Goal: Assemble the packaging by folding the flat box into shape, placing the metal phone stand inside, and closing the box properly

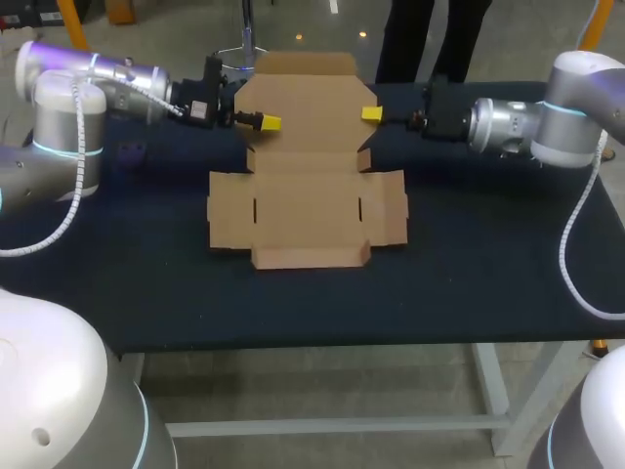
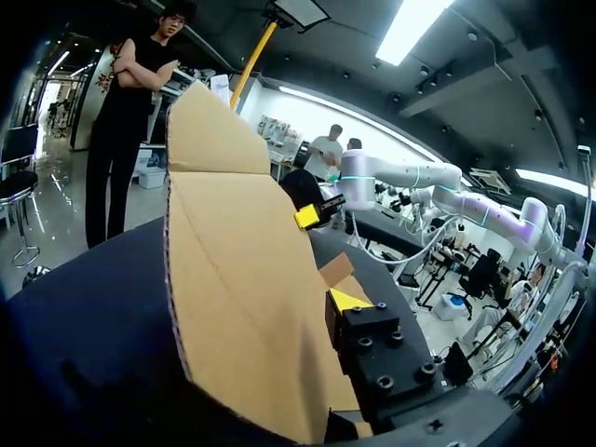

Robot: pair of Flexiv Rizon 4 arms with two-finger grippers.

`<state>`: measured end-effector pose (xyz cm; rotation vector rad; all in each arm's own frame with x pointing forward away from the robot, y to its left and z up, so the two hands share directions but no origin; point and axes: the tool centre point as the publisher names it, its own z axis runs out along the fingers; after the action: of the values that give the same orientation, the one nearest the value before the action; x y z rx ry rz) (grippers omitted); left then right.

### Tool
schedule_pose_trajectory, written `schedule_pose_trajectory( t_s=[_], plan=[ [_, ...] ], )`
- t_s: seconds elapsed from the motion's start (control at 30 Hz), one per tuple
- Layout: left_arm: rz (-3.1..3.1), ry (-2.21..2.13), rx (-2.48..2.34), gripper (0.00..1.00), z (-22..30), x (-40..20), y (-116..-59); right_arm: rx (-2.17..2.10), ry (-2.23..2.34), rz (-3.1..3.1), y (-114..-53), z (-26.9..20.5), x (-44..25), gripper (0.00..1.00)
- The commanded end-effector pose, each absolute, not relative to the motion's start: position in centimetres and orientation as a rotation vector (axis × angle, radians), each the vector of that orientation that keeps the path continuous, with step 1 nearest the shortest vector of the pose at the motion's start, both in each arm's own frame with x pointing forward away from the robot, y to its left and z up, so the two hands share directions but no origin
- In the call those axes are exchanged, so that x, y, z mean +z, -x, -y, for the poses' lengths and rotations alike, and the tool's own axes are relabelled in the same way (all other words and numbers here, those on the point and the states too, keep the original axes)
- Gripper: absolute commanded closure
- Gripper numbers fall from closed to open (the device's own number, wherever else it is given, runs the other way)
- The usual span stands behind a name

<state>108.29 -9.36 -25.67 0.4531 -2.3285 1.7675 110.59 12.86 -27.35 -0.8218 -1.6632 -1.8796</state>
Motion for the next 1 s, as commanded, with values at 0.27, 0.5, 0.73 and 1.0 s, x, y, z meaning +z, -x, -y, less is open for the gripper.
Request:
schedule_pose_trajectory(
  t_s=[0.27, 0.5, 0.73, 1.0],
  plan=[
    [2.305, -0.423, 1.770, 0.72, 9.54, -25.84, -109.06, -1.884, 0.791, 1.657, -111.44, -13.20, -27.35, 1.00],
    [2.297, -0.420, 1.779, 0.86, 9.53, -25.86, -109.18, -1.887, 0.787, 1.654, -111.52, -13.31, -27.31, 1.00],
    [2.290, -0.415, 1.789, 1.00, 9.53, -25.87, -109.23, -1.891, 0.785, 1.651, -111.50, -13.35, -27.18, 1.00],
    [2.283, -0.404, 1.802, 1.00, 9.25, -25.47, -109.56, -1.883, 0.777, 1.659, -111.51, -13.51, -26.65, 0.66]
  ],
)
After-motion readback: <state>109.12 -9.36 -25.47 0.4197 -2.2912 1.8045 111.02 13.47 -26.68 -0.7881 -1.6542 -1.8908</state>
